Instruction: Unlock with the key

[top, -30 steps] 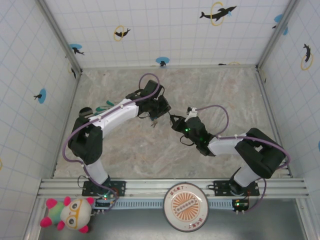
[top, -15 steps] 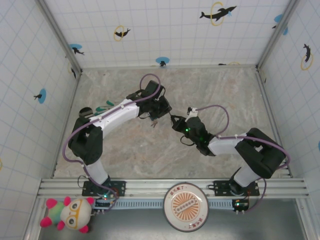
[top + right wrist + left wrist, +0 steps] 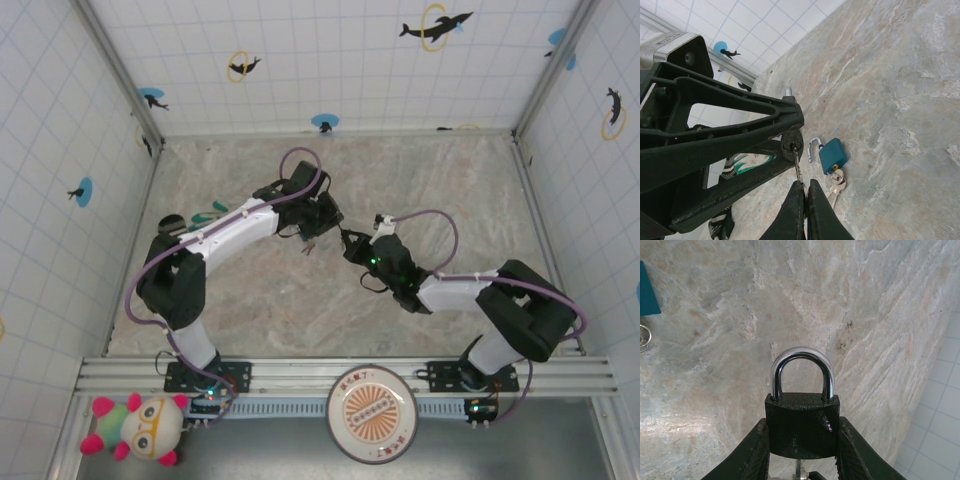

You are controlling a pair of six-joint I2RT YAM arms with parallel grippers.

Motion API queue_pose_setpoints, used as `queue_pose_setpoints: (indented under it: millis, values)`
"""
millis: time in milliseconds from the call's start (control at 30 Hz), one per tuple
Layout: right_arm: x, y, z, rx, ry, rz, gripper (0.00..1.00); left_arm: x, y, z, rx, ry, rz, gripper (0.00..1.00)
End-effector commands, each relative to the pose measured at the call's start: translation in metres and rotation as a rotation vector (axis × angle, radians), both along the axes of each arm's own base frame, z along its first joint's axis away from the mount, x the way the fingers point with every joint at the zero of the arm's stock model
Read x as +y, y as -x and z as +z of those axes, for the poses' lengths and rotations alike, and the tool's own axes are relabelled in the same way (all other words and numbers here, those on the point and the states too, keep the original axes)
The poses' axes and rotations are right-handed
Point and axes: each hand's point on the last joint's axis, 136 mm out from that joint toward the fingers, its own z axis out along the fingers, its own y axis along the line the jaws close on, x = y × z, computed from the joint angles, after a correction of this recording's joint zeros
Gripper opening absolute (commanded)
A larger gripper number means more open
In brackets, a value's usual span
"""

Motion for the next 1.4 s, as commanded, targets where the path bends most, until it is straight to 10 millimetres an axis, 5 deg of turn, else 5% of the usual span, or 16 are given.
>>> queue_pose_setpoints:
  millis: [0, 733, 1067, 1367]
  values:
    - [0.0, -0.011, 0.02, -0.042, -0.019, -0.028, 0.0, -0.003, 0.007, -0.007, 0.024, -0.007, -0.024, 0.0]
    - [0.004, -0.019, 0.035, -0.074, -0.047, -0.011, 0.0, -0.014, 0.012, -0.01, 0.031, -0.001, -0.051, 0.0]
    - [0.001, -0.028, 0.022, 0.021, -0.038, -0.066, 0.0, -0.017, 0.013, -0.005, 0.017, 0.005, -0.059, 0.0]
    - [0.0, -0.038, 0.025, 0.058, -0.208, -0.11, 0.0, -0.022, 0.015, -0.005, 0.018, 0.004, -0.074, 0.0]
